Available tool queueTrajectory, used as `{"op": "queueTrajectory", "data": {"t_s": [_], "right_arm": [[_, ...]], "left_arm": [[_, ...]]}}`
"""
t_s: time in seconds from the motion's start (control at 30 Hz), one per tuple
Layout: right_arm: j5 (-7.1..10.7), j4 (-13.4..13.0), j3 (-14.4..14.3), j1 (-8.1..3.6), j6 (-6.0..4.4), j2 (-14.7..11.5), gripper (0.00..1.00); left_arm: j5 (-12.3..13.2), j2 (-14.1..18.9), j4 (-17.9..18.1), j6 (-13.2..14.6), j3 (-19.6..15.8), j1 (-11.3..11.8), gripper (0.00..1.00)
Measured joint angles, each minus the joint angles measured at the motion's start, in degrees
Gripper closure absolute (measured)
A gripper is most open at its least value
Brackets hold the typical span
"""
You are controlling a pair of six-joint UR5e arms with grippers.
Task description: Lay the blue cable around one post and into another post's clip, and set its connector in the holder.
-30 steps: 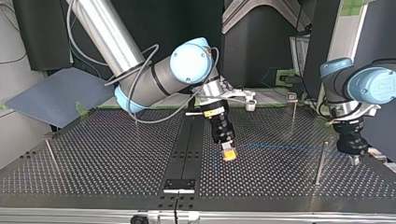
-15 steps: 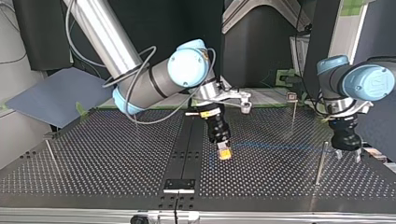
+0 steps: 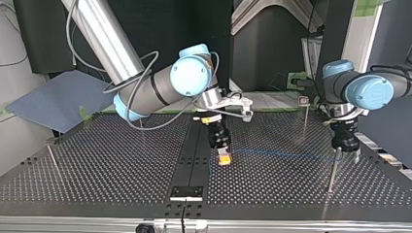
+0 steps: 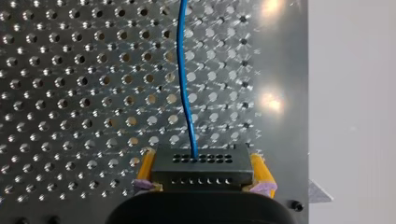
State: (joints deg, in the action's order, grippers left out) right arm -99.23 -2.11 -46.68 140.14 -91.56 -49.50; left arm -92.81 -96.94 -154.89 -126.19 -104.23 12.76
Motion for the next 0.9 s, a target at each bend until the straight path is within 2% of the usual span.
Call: {"op": "queueTrajectory", "data": {"t_s": [0.13,0.3,0.5,0.6,0.7,0.9], "right_arm": [[-0.26,-0.39,-1.01,-0.46,-0.16,0.03,1.00],[-1.06,-1.71,-2.37,-1.39,-0.85,0.11,1.00],[-1.46,-4.63,-2.66,-2.79,-1.16,0.12,1.00],[-2.20,-6.13,-2.67,-3.66,-1.13,0.13,1.00],[-3.36,-6.39,-2.68,-4.52,-0.63,0.16,1.00],[-6.35,-4.83,-2.73,-6.08,2.05,0.30,1.00]], "left_arm": [[-0.02,-0.78,0.05,-0.03,0.01,-0.05,0.00],[1.25,-2.08,0.27,-0.13,0.01,-0.24,0.00],[2.22,-2.62,0.38,-0.26,0.04,-0.64,0.00],[2.32,-2.64,0.43,-0.32,0.07,-0.76,0.00],[2.62,-2.65,0.49,-0.40,0.07,-0.80,0.00],[3.01,-2.67,0.61,-0.61,0.05,-0.82,0.00]]}}
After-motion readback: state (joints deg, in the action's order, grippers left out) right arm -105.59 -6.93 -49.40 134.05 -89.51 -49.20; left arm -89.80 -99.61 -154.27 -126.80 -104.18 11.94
